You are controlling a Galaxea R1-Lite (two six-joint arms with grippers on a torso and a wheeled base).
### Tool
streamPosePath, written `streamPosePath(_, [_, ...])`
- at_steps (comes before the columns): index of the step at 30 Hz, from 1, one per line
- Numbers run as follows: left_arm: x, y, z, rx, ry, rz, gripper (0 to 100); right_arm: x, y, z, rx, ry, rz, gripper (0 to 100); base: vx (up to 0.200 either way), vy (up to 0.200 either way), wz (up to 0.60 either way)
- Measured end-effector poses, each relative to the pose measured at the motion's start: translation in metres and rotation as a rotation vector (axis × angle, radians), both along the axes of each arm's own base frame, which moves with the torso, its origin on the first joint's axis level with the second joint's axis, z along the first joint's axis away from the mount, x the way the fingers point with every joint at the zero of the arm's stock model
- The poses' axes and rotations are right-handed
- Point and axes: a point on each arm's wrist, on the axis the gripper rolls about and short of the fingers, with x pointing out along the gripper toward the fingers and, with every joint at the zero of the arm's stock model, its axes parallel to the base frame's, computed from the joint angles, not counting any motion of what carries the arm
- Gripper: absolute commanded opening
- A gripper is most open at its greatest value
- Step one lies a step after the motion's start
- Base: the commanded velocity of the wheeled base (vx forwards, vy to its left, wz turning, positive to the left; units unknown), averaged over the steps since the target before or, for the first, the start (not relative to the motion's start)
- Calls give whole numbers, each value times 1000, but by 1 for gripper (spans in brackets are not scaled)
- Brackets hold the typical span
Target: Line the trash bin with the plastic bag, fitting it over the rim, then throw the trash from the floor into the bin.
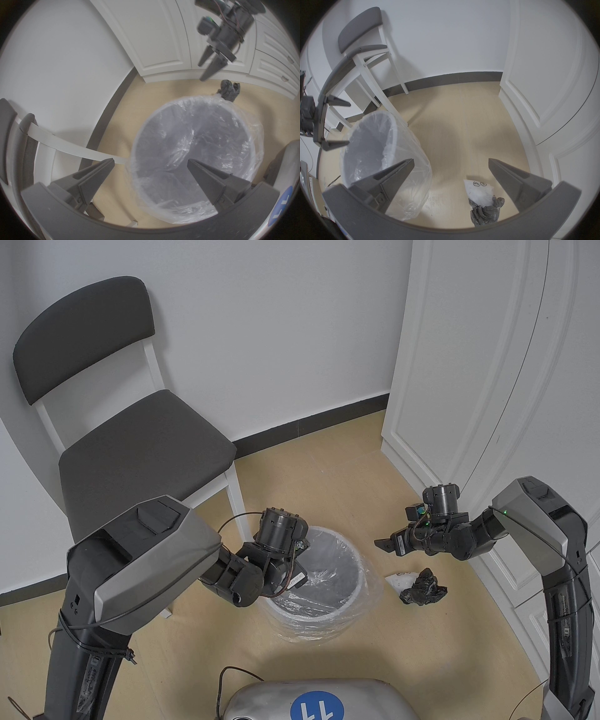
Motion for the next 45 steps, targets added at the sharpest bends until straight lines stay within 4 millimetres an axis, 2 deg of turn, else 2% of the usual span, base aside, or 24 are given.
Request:
streamPosePath(11, [-18,8,-18,42,74,-3,100,-5,-1,18,-4,-39,-12,100,0,0,0])
streamPosePath(26, [-61,35,-23,43,94,-13,100,-6,-2,19,-3,-66,-13,100,0,0,0])
streamPosePath(32, [-54,30,-11,13,48,-15,100,-6,-2,18,-3,-64,-13,100,0,0,0])
streamPosePath(39, [-34,16,6,-16,-12,-14,100,-6,-2,19,-2,-67,-14,100,0,0,0])
streamPosePath(45, [-21,7,2,73,66,21,100,-5,-4,18,-14,-71,-12,100,0,0,0])
